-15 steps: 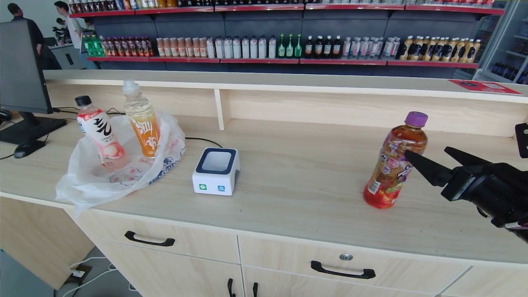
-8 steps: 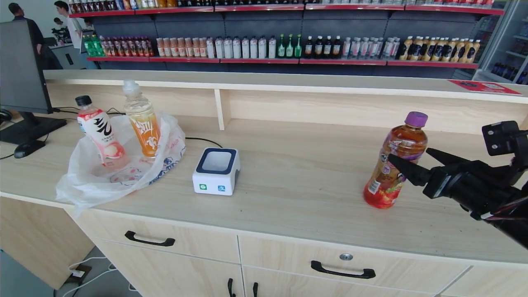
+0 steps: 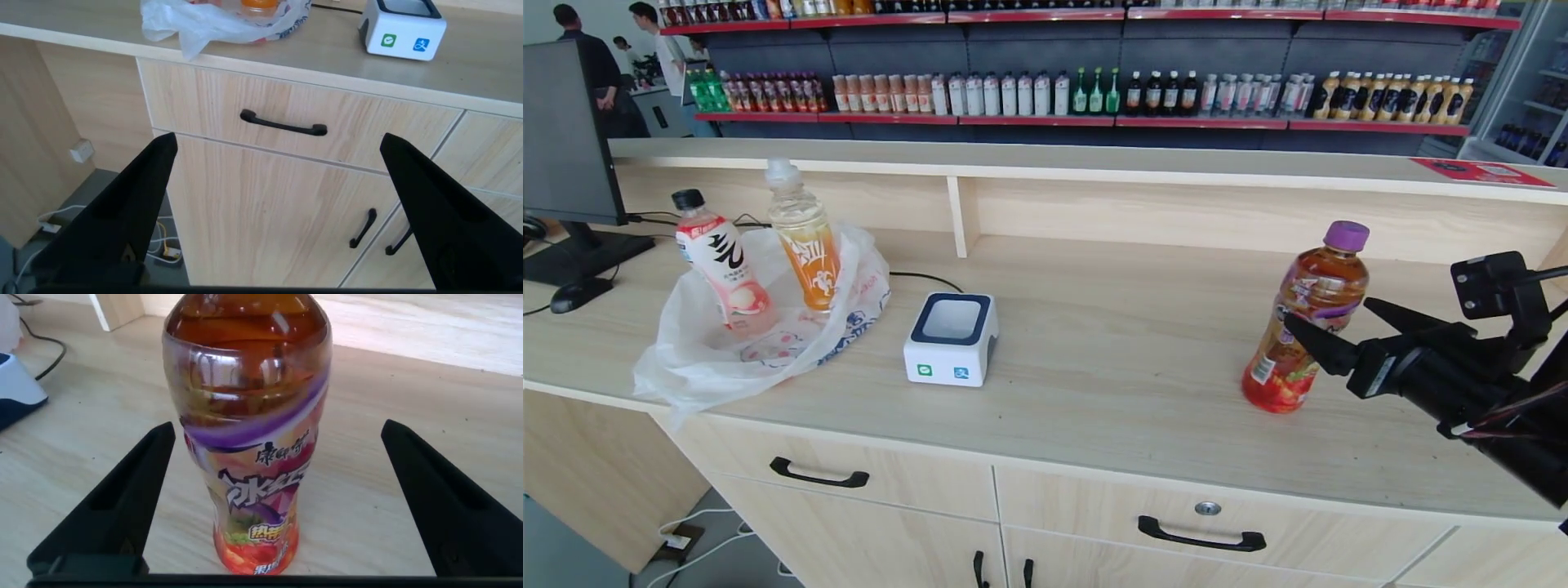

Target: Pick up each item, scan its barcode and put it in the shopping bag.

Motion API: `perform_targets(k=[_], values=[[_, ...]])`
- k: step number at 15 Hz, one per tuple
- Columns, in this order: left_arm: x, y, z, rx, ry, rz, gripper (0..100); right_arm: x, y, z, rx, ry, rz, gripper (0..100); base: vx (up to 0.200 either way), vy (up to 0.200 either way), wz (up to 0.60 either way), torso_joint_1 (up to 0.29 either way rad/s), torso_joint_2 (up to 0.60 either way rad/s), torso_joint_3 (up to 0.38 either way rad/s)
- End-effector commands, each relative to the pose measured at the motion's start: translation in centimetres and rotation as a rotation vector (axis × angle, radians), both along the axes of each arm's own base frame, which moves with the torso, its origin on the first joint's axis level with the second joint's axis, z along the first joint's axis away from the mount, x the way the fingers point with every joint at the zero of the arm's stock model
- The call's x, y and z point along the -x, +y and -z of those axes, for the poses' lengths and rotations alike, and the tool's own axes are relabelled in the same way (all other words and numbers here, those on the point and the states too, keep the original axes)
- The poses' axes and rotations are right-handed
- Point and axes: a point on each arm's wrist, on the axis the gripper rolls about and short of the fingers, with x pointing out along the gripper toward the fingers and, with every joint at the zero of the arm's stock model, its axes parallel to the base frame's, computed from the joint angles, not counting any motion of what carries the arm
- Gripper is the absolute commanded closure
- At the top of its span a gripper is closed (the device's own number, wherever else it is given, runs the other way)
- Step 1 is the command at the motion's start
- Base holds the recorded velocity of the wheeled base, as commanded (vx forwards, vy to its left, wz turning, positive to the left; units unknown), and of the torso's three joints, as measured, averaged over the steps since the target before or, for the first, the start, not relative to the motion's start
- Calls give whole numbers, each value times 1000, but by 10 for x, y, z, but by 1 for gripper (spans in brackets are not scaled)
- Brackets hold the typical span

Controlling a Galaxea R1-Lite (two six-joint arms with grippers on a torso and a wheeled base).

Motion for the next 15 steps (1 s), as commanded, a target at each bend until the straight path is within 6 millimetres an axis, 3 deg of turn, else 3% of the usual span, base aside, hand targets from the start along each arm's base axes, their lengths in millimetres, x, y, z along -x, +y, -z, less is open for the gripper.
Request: perform_targets(k=[1,6,15], values=[[0,0,0,0,1,0,0,-4,0,13,5,38,6,0,0,0,0,0,0,0],[0,0,0,0,1,-1,0,-31,2,46,-6,8,69,0,0,0,0,0,0,0],[0,0,0,0,1,-1,0,-44,5,43,-16,-19,86,0,0,0,0,0,0,0]])
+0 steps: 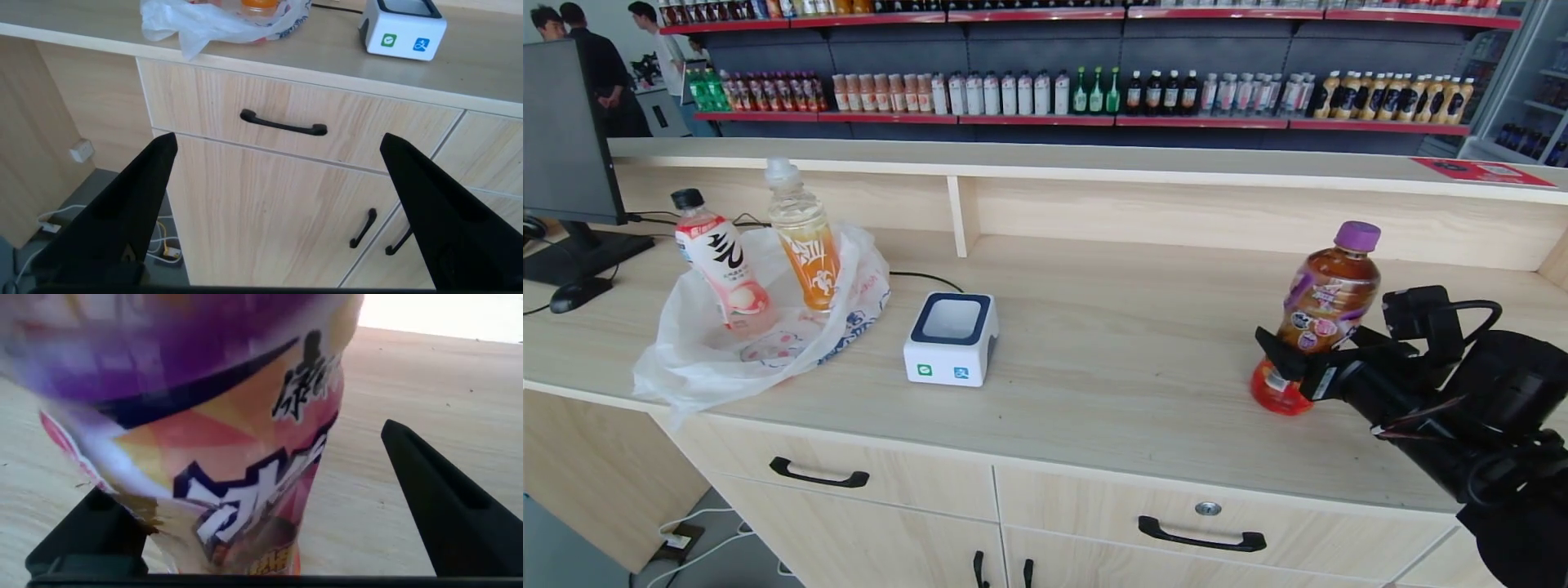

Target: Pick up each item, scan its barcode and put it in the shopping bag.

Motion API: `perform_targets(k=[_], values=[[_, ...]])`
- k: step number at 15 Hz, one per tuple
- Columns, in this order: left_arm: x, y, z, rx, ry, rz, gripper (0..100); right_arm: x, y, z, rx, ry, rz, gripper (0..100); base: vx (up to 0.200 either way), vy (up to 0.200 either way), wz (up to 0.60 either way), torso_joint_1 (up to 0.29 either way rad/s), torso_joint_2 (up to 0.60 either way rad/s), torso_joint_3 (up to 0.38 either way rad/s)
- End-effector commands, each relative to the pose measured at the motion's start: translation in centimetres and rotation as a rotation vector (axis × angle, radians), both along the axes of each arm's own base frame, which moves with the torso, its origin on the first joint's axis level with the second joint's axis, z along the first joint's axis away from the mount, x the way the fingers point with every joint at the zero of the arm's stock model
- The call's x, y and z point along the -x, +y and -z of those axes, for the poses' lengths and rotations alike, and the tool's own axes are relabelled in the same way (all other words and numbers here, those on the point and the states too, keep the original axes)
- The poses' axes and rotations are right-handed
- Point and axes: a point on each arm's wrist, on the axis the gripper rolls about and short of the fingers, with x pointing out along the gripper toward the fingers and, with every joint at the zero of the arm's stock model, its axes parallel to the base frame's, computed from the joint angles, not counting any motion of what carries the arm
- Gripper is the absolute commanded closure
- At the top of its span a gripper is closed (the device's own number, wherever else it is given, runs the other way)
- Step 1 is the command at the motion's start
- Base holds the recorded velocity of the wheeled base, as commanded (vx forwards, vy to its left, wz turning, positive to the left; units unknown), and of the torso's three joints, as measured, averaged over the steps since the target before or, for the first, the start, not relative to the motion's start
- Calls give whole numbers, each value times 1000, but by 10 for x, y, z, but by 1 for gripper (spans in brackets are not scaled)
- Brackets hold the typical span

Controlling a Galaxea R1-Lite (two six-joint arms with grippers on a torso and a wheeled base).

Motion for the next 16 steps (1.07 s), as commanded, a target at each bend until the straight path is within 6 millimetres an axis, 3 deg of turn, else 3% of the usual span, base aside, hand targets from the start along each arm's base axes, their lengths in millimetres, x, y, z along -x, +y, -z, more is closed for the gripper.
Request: perform_targets(k=[1,10,13,16], values=[[0,0,0,0,-1,-2,0,-3,1,-2,-1,-11,9,0,0,0,0,0,0,0],[0,0,0,0,1,-2,0,3,3,-10,-9,-38,22,0,0,0,0,0,0,0],[0,0,0,-1,1,-2,0,9,16,-12,-7,-41,-28,0,0,0,0,0,0,0],[0,0,0,0,-1,0,0,11,16,-11,15,-38,7,0,0,0,0,0,0,0]])
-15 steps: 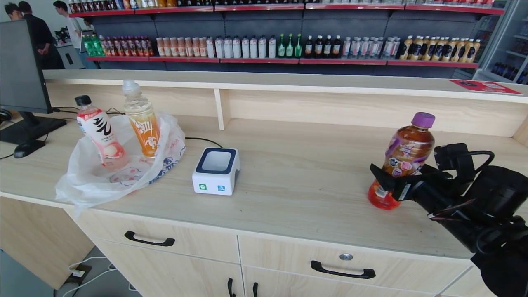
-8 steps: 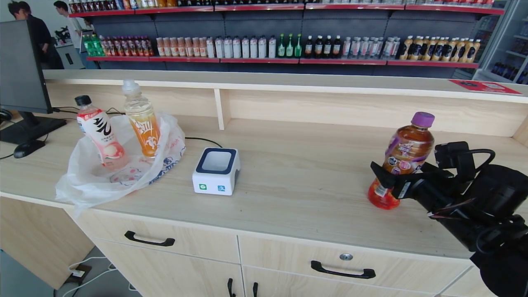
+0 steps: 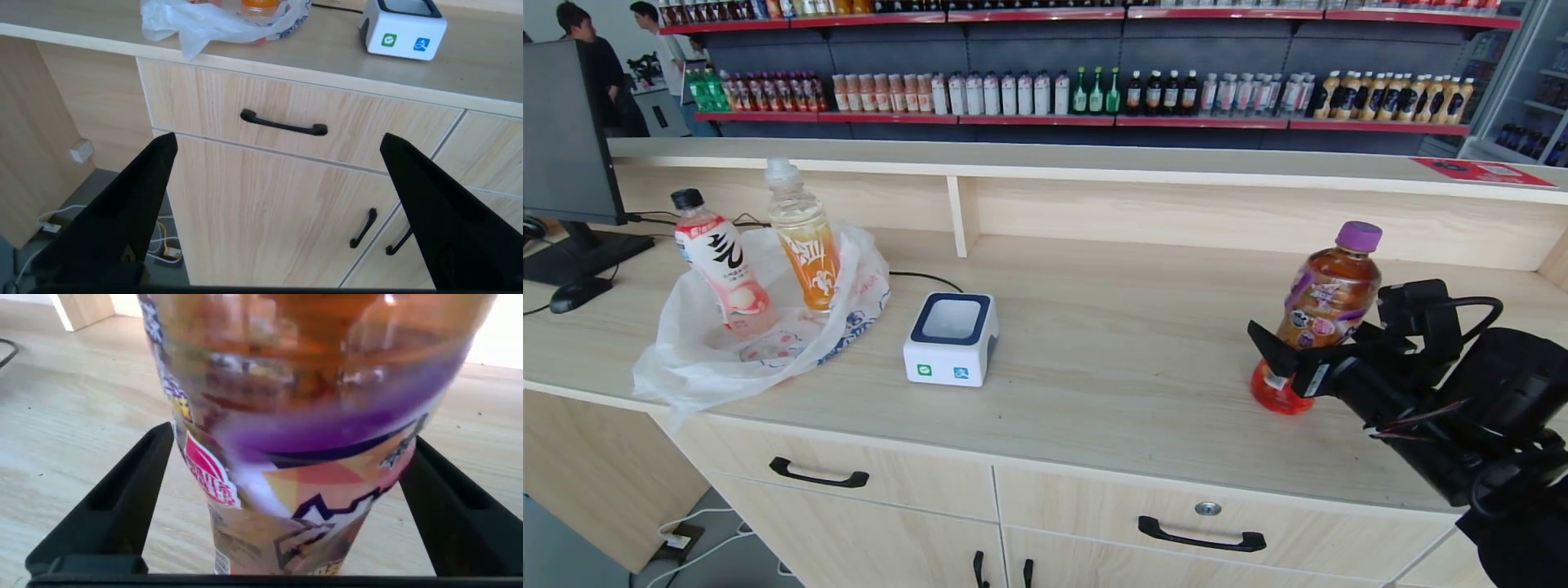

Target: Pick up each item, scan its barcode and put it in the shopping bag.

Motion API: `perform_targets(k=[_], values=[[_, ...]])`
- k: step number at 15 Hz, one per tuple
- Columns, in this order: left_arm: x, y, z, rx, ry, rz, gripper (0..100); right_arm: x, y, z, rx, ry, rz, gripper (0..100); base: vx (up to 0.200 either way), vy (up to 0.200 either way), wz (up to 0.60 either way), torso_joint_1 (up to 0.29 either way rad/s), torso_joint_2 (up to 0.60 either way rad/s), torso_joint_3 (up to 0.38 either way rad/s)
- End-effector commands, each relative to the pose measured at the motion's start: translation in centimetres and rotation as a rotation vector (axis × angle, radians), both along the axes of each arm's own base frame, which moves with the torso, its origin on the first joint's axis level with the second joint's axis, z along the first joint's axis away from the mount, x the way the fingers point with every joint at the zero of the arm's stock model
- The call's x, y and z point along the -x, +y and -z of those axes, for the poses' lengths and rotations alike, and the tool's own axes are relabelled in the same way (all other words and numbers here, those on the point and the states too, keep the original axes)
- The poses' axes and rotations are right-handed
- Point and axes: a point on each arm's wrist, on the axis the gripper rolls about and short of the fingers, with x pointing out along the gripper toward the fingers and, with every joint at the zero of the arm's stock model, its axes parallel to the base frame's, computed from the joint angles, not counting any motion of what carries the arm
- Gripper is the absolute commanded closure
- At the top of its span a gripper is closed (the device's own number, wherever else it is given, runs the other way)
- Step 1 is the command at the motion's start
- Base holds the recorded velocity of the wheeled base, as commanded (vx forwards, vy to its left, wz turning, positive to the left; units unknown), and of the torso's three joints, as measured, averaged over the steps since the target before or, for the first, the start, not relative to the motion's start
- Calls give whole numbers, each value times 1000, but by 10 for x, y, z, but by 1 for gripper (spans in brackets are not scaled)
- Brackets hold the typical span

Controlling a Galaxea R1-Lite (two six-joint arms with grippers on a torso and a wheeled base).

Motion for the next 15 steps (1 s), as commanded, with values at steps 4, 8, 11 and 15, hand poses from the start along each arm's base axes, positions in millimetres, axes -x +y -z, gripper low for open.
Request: perform_targets(k=[4,8,11,15], values=[[0,0,0,1,-1,0,0,7,8,-8,-4,-29,95,0,0,0,0,0,0,0],[0,0,0,1,1,-2,0,10,9,-12,-12,-42,102,0,0,0,0,0,0,0],[0,0,0,1,-1,-2,0,13,17,-12,-17,-38,114,0,0,0,0,0,0,0],[0,0,0,1,1,-2,0,5,19,-18,-31,-69,133,0,0,0,0,0,0,0]])
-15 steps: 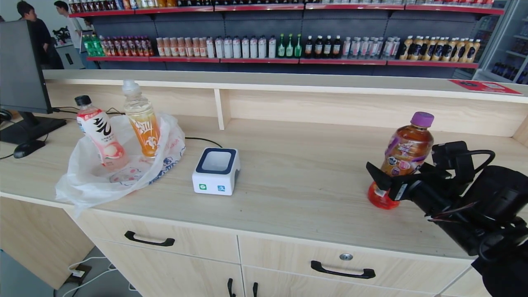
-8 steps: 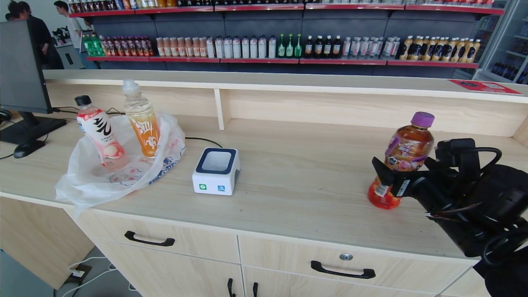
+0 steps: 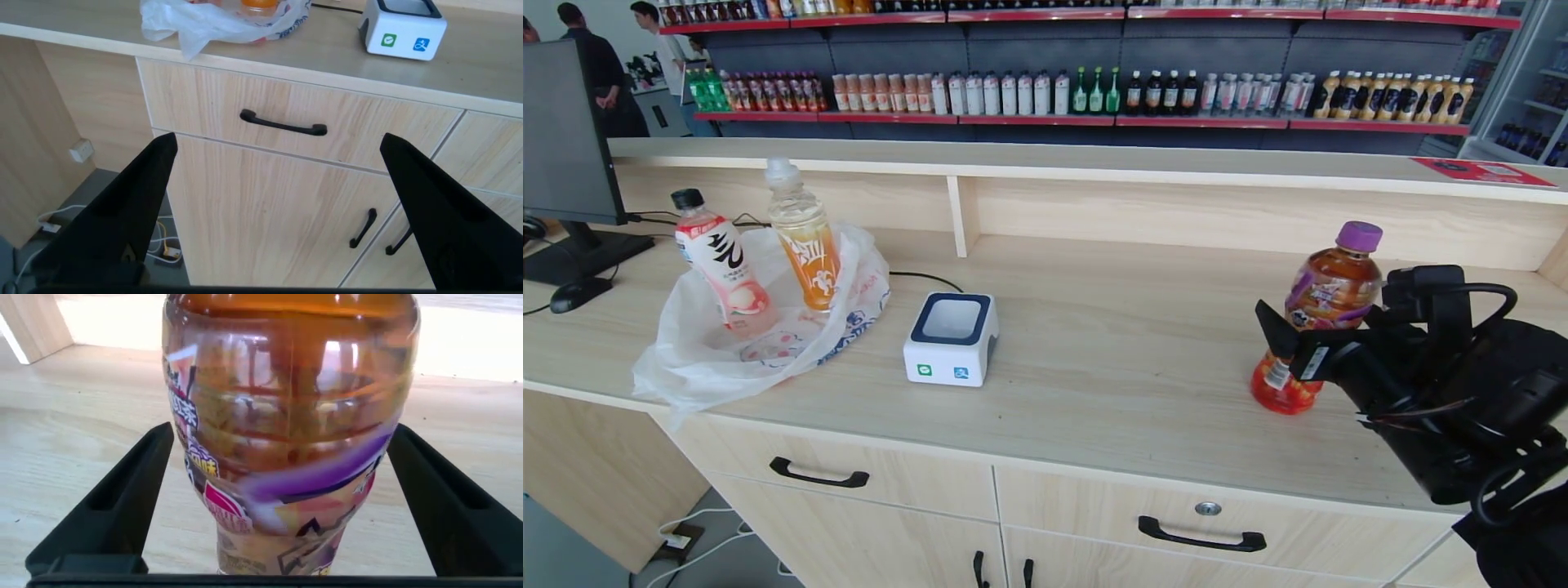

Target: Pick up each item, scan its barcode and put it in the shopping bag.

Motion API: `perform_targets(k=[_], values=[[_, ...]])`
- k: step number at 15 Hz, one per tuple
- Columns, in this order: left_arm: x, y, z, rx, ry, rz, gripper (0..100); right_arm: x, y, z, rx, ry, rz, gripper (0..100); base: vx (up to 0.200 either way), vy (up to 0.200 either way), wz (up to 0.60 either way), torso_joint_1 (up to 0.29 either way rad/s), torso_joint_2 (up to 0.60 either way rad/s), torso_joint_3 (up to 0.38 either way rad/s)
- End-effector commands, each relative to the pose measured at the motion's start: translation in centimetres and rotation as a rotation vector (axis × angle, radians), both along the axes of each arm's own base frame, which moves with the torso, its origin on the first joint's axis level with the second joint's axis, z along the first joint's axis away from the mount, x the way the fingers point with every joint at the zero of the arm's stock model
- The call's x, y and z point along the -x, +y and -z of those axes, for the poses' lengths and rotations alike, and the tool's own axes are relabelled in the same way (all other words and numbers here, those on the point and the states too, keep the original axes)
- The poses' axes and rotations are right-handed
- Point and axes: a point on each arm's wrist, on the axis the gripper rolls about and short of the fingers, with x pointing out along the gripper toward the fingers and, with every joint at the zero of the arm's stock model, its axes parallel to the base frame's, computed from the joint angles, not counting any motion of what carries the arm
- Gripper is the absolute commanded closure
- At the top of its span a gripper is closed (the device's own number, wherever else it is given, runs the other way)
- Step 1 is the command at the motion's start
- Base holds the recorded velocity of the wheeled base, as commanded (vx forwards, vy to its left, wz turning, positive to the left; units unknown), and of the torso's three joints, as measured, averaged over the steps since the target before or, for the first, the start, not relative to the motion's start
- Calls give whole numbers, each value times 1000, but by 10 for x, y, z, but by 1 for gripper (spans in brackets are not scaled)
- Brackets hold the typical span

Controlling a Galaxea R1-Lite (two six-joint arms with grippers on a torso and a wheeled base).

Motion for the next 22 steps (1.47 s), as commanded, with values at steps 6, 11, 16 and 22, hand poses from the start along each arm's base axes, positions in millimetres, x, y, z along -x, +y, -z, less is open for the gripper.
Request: perform_targets(k=[6,11,16,22], values=[[0,0,0,1,1,1,0,-6,3,4,-4,8,0,100,0,0,0,0,0,0],[0,0,0,1,1,-1,0,-4,1,-2,-12,-11,1,100,0,0,0,0,0,0],[0,0,0,1,1,-1,0,-5,1,-1,-25,-10,2,100,0,0,0,0,0,0],[0,0,0,1,1,-1,0,-2,-1,-11,-40,-46,5,100,0,0,0,0,0,0]])
